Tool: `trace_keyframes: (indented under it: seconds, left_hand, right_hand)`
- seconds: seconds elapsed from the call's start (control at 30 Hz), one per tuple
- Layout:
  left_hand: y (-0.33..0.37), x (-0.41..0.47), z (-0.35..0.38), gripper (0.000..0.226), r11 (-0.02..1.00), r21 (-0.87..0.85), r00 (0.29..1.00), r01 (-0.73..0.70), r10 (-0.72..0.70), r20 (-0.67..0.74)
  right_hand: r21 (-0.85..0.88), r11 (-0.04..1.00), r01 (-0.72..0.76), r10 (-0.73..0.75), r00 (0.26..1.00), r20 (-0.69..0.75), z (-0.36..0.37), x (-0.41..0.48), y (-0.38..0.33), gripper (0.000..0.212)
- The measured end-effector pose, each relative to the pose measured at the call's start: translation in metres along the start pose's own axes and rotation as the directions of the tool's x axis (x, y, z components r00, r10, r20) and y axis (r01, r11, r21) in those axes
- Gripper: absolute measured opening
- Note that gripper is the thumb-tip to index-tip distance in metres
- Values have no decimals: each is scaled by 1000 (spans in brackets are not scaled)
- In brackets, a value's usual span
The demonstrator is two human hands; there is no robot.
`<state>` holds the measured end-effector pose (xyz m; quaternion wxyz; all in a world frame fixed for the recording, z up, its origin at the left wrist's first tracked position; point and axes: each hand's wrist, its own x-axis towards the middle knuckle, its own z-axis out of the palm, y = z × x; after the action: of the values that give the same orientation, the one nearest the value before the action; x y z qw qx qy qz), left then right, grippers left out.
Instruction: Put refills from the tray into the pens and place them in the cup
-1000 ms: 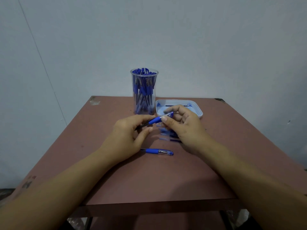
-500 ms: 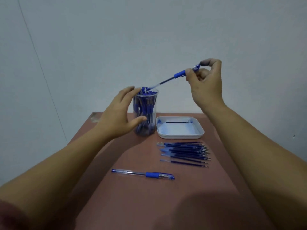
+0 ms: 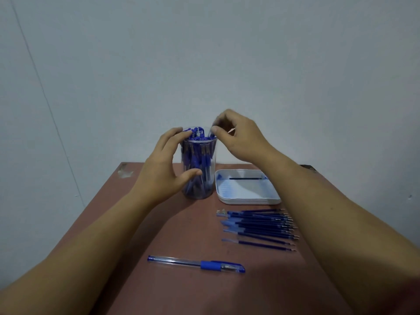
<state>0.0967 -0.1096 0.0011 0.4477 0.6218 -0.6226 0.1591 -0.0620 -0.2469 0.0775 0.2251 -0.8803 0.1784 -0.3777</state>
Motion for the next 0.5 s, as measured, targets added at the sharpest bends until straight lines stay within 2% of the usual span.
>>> trace_keyframes:
  seconds: [0.1, 0.3, 0.4, 0.5]
  left_hand:
    - [0, 0, 0, 86, 1000, -18, 1000, 1, -1, 4]
    - [4, -1, -3, 89, 999, 15, 999, 33, -33, 38]
    - [11, -4, -10, 91, 993, 104, 995, 48, -56, 77]
    - [27, -17, -21, 88, 981, 173, 991, 81, -99, 94]
  right_hand:
    - [-63, 998, 4, 0, 998, 67, 6, -7, 4, 14]
    - [-17, 1000, -4, 5, 999, 33, 4, -22, 2, 17]
    - [-14, 1000, -9, 9, 1000, 14, -3, -40, -6, 19]
    - [-44, 999, 5, -2, 998, 69, -12, -74, -13, 16]
